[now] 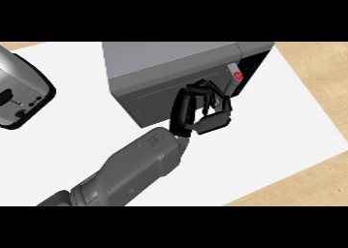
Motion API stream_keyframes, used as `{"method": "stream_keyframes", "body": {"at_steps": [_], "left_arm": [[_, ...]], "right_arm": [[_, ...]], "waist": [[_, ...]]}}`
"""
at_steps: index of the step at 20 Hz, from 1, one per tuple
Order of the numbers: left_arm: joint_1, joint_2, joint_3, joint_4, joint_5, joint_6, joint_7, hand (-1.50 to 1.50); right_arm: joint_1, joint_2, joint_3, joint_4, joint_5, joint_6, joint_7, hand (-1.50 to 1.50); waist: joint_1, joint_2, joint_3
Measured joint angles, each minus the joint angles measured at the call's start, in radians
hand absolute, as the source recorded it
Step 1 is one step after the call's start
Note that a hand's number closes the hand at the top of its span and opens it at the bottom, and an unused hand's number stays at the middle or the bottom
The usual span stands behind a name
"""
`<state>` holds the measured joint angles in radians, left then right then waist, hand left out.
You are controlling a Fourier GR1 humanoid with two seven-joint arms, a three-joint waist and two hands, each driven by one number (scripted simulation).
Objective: Pick up the milk, place it into the microwave and close the microwave
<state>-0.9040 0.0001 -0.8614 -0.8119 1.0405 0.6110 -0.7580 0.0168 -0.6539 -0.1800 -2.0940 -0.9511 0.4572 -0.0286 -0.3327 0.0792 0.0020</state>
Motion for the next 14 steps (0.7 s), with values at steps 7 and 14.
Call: {"method": "stream_keyframes", "body": {"at_steps": [7,14], "left_arm": [[-0.020,0.003,-0.035,0.026,-0.008,-0.001,-0.005,1.50],[-0.050,-0.001,-0.082,0.054,-0.008,0.031,0.032,1.50]], "right_arm": [[-0.017,-0.013,-0.002,0.003,-0.038,0.024,0.003,-1.50],[-0.026,-0.032,0.002,-0.002,-0.089,0.056,0.012,-1.50]], "waist": [[0.002,0.000,0.003],[0.013,-0.006,0.004]]}}
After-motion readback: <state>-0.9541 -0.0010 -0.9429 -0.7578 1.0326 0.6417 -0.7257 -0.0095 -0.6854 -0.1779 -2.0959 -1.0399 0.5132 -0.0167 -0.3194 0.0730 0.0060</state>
